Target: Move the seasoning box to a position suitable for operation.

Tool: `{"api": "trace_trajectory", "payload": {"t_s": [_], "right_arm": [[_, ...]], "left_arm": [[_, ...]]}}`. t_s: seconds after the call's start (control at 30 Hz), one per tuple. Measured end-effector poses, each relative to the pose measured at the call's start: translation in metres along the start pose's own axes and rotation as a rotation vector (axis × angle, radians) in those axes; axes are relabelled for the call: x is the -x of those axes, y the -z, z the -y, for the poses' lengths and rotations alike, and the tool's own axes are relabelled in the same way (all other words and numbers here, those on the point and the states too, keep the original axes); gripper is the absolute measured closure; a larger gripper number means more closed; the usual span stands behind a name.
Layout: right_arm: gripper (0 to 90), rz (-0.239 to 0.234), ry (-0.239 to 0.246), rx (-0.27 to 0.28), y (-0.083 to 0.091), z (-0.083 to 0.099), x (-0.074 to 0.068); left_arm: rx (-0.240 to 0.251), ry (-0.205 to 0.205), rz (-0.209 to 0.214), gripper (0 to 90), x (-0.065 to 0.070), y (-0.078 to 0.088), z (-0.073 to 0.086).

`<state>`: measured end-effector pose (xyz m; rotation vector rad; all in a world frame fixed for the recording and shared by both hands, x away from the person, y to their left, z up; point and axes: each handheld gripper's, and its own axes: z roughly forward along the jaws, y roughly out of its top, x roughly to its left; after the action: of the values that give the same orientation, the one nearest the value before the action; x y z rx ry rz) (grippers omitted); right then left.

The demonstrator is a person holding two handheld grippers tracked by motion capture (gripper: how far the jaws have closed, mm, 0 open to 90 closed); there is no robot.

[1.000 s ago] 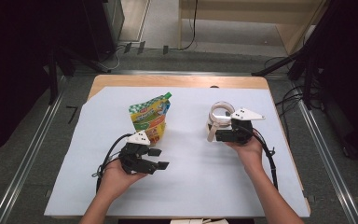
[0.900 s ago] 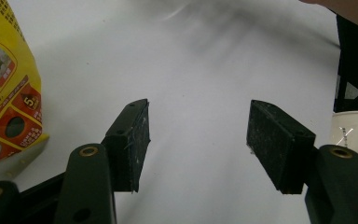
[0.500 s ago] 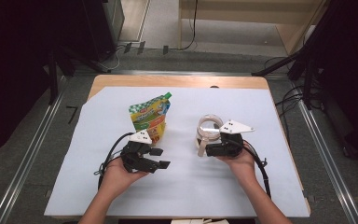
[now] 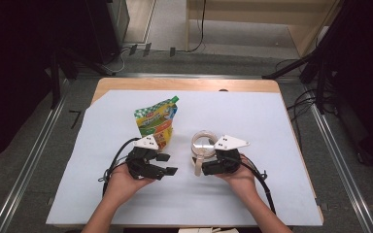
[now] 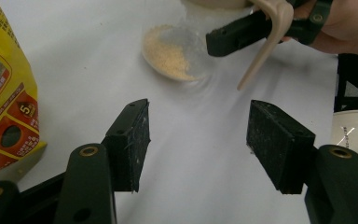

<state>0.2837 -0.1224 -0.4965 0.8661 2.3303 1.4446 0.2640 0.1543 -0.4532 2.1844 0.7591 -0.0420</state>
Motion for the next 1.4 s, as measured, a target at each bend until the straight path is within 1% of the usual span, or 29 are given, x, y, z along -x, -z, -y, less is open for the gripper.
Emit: {"api": "trace_trajectory", "payload": {"t_s": [0.13,0.27,0.3,0.33,0.37,0.43,0.47,0.57,0.63,0.67,0.73,0.87,0.97,1.0,1.07,1.1,1.13,1.17,1.23,1.27,1.3,1.37,1.4], "right_arm": [[12.1,-0.017,0.019,-0.005,-0.004,0.001,-0.008],[12.1,-0.027,0.026,-0.019,-0.008,0.003,-0.012],[12.0,-0.032,0.042,-0.03,-0.011,0.006,-0.015],[12.0,-0.025,0.056,-0.023,-0.011,0.006,-0.016],[12.0,-0.024,0.055,-0.023,-0.011,0.007,-0.016],[11.9,-0.031,0.025,-0.017,-0.01,0.009,-0.015],[11.7,-0.038,0.02,-0.01,-0.01,0.011,-0.014],[11.3,-0.034,0.03,-0.015,-0.01,0.013,-0.015],[10.4,-0.053,0.009,-0.034,-0.01,0.012,-0.013],[10.2,-0.056,0.0,-0.043,-0.01,0.012,-0.013],[10.2,-0.058,-0.004,-0.048,-0.01,0.011,-0.012],[10.4,-0.068,0.011,-0.074,-0.003,0.01,-0.01],[10.4,-0.063,0.031,-0.091,0.003,0.011,-0.01],[10.6,-0.062,0.034,-0.095,0.005,0.012,-0.009],[10.6,-0.072,0.025,-0.1,0.01,0.013,-0.007],[11.2,-0.074,0.015,-0.096,0.013,0.013,-0.006],[11.2,-0.074,0.015,-0.096,0.013,0.013,-0.006],[13.0,-0.084,-0.007,-0.089,0.019,0.013,-0.005],[14.7,-0.088,-0.014,-0.093,0.027,0.015,-0.004],[15.3,-0.098,-0.02,-0.099,0.031,0.017,-0.004],[16.1,-0.113,-0.038,-0.11,0.035,0.019,-0.003],[20.0,-0.133,-0.067,-0.128,0.043,0.024,-0.001],[21.0,-0.129,-0.073,-0.132,0.047,0.026,0.0]], "left_arm": [[-0.001,0.001,0.0,39.9,0.0,0.0,0.0],[-0.002,0.001,0.0,39.9,0.0,0.0,0.0],[-0.001,0.001,0.001,39.9,0.0,0.0,0.0],[-0.002,0.0,0.001,39.9,0.0,0.0,0.0],[-0.002,0.002,0.001,39.9,0.0,0.0,0.001],[-0.002,0.002,0.0,39.9,0.0,0.0,0.001],[-0.003,0.0,0.002,39.9,0.0,-0.001,0.0],[-0.004,0.0,0.003,40.1,0.0,-0.001,0.0],[-0.003,0.004,0.006,40.7,0.0,0.0,0.001],[-0.003,0.004,0.006,40.8,0.0,0.0,0.001],[-0.004,0.004,0.003,40.8,0.0,0.001,0.001],[0.001,0.011,0.0,41.3,-0.002,0.001,0.001],[0.008,0.018,0.011,42.2,-0.003,-0.001,0.0],[0.005,0.012,0.009,42.5,-0.002,-0.002,-0.001],[-0.004,0.002,0.006,43.1,0.0,-0.004,-0.001],[-0.006,0.0,0.01,43.2,0.0,-0.005,-0.001],[-0.006,0.0,0.01,43.7,0.0,-0.005,-0.001],[-0.009,-0.005,0.01,44.7,0.001,-0.006,-0.001],[-0.012,-0.011,0.019,47.4,0.001,-0.006,-0.002],[-0.012,-0.015,0.021,50.6,0.002,-0.006,-0.001],[-0.007,-0.022,0.024,56.4,0.003,-0.006,-0.001],[-0.004,-0.026,0.023,65.5,0.005,-0.006,-0.003],[-0.001,-0.029,0.021,71.1,0.007,-0.006,-0.004]]}}
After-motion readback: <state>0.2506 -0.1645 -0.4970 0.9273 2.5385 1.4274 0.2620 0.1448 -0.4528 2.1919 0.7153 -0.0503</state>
